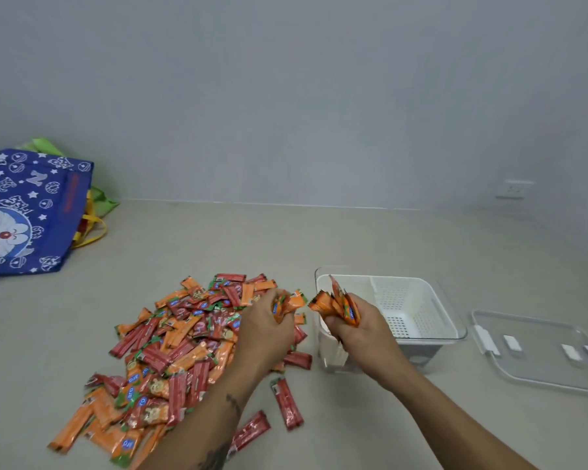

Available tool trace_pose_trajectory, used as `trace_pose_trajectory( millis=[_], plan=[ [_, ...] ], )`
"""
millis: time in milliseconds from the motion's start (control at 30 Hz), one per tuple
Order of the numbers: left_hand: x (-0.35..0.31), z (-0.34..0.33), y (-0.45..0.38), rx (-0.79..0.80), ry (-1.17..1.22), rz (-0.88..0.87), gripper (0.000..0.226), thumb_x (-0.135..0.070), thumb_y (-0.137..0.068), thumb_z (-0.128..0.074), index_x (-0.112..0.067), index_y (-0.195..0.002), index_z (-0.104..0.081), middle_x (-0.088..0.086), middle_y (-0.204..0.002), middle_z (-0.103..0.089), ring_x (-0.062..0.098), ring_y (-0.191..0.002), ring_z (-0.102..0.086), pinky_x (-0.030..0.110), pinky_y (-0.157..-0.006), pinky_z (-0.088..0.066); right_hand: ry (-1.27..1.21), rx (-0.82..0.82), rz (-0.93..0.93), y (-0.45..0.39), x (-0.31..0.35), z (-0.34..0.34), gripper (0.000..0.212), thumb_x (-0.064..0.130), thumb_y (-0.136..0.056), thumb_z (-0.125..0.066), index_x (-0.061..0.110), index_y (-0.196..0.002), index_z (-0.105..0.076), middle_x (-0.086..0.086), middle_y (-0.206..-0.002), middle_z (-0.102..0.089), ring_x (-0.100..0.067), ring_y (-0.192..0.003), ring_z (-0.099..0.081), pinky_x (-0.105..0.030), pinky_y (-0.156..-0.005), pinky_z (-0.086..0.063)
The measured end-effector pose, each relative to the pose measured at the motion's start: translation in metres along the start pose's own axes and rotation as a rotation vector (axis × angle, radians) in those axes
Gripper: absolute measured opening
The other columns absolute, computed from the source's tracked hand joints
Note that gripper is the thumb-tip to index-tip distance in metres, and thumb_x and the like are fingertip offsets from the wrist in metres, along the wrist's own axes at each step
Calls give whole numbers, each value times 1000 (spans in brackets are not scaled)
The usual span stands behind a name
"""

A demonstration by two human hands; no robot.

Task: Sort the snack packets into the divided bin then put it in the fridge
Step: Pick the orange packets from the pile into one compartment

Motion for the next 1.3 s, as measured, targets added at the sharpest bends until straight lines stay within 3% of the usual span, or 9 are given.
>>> trace_pose_trajectory(
  millis=[100,233,300,433,800,900,1067,1133,1300],
  plan=[
    [-11,-27,0,95,-120,-136,13,-16,-86,-59,-22,-94,-66,-6,-88,-64,7,-77,-57,25,-71,-44,-36,-23,-50,-4,-5,23,22,32,-78,-65,13,-78,-57,5,-61,-52,-13,-59,-46,-34,-62,-38],
    [-6,-57,5,261,-341,-218,52,-43,-79,-43,-27,-124,-63,-11,-137,-54,12,-121,-52,33,-101,-44,-14,-43,-57,-16,-7,39,22,35,-79,-67,13,-81,-62,0,-65,-57,-13,-59,-47,-33,-60,-39],
    [-4,-60,5,270,-361,-194,63,-50,-75,-36,-30,-129,-62,-13,-144,-51,12,-127,-50,39,-103,-44,39,-42,-63,-27,-11,39,21,31,-87,-69,13,-80,-61,0,-65,-55,-13,-58,-45,-31,-58,-38],
    [-8,-60,4,253,-361,-180,58,-48,-77,-41,-31,-128,-62,-14,-143,-52,12,-126,-51,41,-101,-47,111,-21,-94,-47,-21,30,31,40,-89,-69,16,-76,-55,5,-64,-51,-13,-58,-43,-29,-56,-35],
    [-6,-58,7,243,-297,-193,48,-29,-84,-56,-26,-132,-59,-12,-143,-52,11,-129,-49,36,-107,-44,241,163,-450,-78,-69,8,4,21,-83,-55,18,-83,-52,-5,-75,-53,-20,-63,-48,-29,-55,-38],
    [-6,-59,7,227,-319,-187,45,-21,-89,-61,-23,-134,-57,-8,-146,-48,13,-132,-44,31,-110,-37,320,233,-469,-80,-73,9,16,14,-76,-51,16,-92,-56,-7,-84,-58,-22,-71,-55,-31,-60,-43],
    [-7,-59,6,222,-318,-184,45,-19,-89,-61,-20,-133,-58,-6,-144,-50,14,-131,-46,29,-108,-37,377,294,-389,-76,-62,16,58,12,-87,-51,15,-144,-44,-12,-137,-53,-28,-115,-59,-36,-87,-52],
    [-10,-58,4,214,-320,-196,40,-17,-87,-62,-20,-127,-61,-7,-136,-56,14,-122,-52,29,-102,-44,429,327,-297,-67,-48,22,55,12,-87,-52,17,-142,-49,-9,-139,-54,-24,-116,-57,-33,-94,-50],
    [-27,-52,-19,127,-303,-188,14,-26,-83,-60,-24,-96,-66,-9,-93,-64,14,-85,-59,36,-73,-51,605,571,-124,-21,-27,32,33,23,-84,-59,27,-116,-63,2,-112,-63,-20,-101,-60,-30,-83,-49]
  ],
)
Point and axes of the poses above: each hand's wrist, its own y-axis away from the middle knuckle, its own z-axis out of the back of the hand, x = y × z, the point moved 5 cm from there along -y, towards the middle knuckle
